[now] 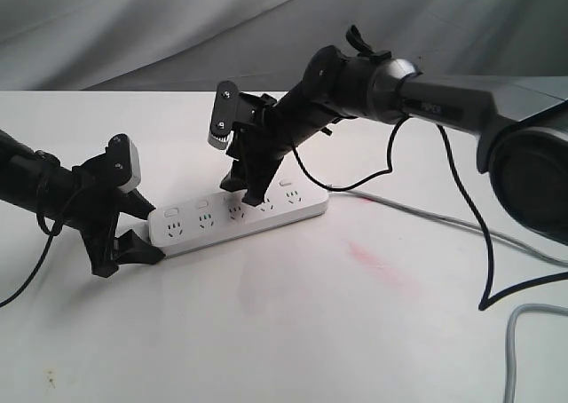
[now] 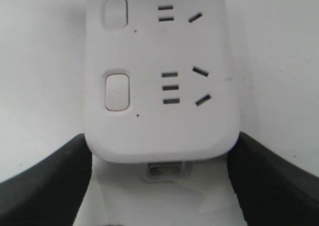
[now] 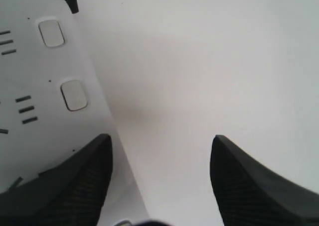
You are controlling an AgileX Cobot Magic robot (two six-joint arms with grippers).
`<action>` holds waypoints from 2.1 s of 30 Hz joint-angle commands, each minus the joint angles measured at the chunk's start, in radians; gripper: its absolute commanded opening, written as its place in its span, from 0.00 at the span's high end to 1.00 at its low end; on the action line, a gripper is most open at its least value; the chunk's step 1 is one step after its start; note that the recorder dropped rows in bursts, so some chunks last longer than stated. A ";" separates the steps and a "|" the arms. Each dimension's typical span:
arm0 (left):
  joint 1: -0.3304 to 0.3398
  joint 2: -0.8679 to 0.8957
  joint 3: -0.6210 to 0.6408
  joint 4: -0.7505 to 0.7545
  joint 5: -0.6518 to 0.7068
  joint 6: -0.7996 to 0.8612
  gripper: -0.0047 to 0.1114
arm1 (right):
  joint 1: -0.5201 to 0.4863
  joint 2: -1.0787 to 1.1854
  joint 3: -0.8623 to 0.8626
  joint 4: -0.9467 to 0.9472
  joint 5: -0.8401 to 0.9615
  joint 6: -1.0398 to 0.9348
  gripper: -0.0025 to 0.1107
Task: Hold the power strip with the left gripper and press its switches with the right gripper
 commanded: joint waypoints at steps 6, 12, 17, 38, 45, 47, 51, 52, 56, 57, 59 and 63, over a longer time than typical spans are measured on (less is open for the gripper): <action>-0.004 -0.002 -0.001 0.013 -0.016 0.001 0.44 | -0.002 0.015 0.004 0.013 -0.013 0.002 0.50; -0.004 -0.002 -0.001 0.013 -0.016 0.001 0.44 | 0.000 0.033 0.004 0.010 0.007 -0.002 0.50; -0.004 -0.002 -0.001 0.013 -0.016 0.001 0.44 | 0.000 0.037 0.004 0.010 0.023 -0.003 0.50; -0.004 -0.002 -0.001 0.013 -0.016 0.001 0.44 | -0.002 0.067 0.004 -0.073 0.070 -0.021 0.50; -0.004 -0.002 -0.001 0.013 -0.016 0.001 0.44 | -0.002 0.090 0.004 -0.071 0.070 -0.021 0.50; -0.004 -0.002 -0.001 0.013 -0.016 0.001 0.44 | -0.002 0.092 0.004 -0.071 0.072 -0.021 0.50; -0.004 -0.002 -0.001 0.013 -0.016 0.001 0.44 | -0.004 0.105 0.004 -0.067 0.072 -0.021 0.50; -0.004 -0.002 -0.001 0.013 -0.016 0.001 0.44 | -0.004 0.108 0.004 -0.067 0.072 -0.021 0.50; -0.004 -0.002 -0.001 0.013 -0.016 0.001 0.44 | -0.004 0.110 0.004 -0.075 0.070 -0.021 0.50; -0.004 -0.002 -0.001 0.013 -0.016 0.001 0.44 | -0.006 0.110 0.004 -0.080 0.070 -0.021 0.50; -0.004 -0.002 -0.001 0.013 -0.016 0.001 0.44 | -0.012 0.110 0.004 -0.088 0.072 -0.021 0.50; -0.004 -0.002 -0.001 0.013 -0.016 0.001 0.44 | -0.015 0.110 0.014 -0.097 0.070 -0.021 0.50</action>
